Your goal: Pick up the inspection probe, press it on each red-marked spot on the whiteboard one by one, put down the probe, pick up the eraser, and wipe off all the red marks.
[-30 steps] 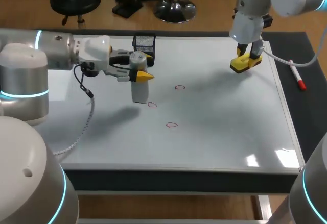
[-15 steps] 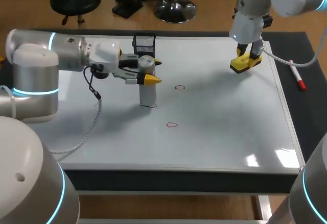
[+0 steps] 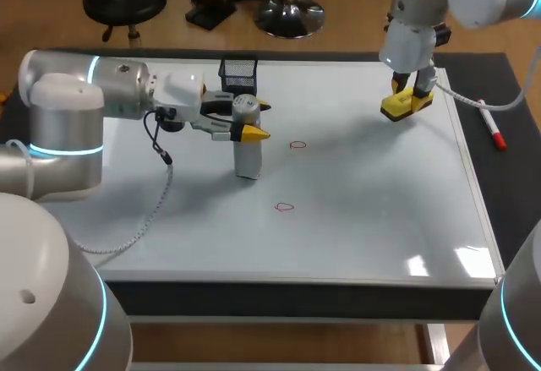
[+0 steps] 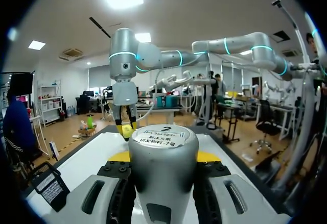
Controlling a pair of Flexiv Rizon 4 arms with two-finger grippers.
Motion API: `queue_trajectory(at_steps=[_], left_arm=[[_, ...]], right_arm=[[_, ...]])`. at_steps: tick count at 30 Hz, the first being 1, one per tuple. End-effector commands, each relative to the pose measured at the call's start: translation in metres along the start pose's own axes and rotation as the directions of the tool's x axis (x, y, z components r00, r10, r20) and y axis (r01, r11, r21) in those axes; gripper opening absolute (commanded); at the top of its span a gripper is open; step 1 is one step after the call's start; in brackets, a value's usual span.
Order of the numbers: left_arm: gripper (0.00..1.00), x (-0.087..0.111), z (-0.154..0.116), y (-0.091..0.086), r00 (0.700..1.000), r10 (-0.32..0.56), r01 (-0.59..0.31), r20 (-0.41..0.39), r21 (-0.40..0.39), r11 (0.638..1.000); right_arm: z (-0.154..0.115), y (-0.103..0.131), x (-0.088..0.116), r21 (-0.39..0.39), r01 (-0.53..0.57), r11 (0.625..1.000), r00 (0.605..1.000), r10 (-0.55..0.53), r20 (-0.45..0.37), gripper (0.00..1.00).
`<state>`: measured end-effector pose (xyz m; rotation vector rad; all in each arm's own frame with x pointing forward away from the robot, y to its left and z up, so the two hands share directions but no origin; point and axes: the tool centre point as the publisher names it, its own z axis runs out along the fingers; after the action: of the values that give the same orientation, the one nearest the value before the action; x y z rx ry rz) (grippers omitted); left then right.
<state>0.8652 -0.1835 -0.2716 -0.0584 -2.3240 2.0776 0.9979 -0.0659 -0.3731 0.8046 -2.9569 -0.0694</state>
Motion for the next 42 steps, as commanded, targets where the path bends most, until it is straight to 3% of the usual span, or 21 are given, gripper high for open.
queue_trajectory(at_steps=[1, 42], left_arm=[[0.00, -0.0017, 0.0019, 0.0021, 1.000, 0.003, -0.003, -0.003, 0.005, 1.000], [0.00, -0.0049, 0.0034, 0.0093, 1.000, 0.009, -0.009, -0.001, 0.003, 1.000]], right_arm=[[-0.0008, -0.0007, 0.0002, 0.002, 0.001, 1.000, 1.000, -0.001, -0.002, 0.00], [-0.0008, -0.0007, 0.0002, 0.002, 0.001, 1.000, 1.000, -0.001, -0.002, 0.00]])
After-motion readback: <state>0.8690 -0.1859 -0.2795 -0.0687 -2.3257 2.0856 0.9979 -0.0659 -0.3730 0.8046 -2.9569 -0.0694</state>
